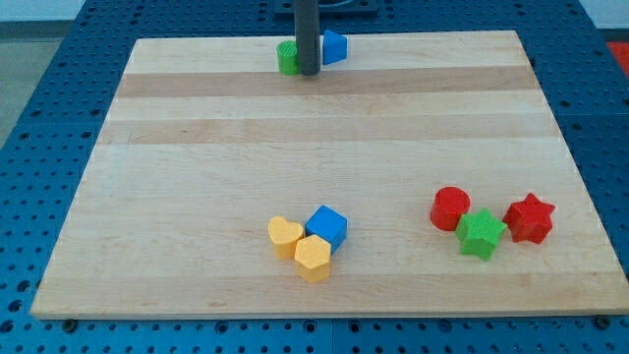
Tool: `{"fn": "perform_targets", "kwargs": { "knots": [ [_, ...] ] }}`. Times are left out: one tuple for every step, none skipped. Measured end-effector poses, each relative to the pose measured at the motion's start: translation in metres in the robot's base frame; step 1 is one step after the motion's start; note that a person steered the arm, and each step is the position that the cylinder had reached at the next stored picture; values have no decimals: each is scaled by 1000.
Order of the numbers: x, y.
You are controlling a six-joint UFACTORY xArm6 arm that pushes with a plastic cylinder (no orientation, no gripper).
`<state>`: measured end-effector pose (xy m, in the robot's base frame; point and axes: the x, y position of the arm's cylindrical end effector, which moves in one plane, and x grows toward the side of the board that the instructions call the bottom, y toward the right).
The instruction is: Slightly move the red star parallel to the red circle
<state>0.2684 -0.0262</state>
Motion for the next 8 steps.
{"fn": "perform_targets", "kwargs": {
  "knots": [
    [37,34],
    [75,95],
    [111,163],
    [149,226],
    [180,271],
    [225,292],
    [271,298],
    [296,292]
  ]
}}
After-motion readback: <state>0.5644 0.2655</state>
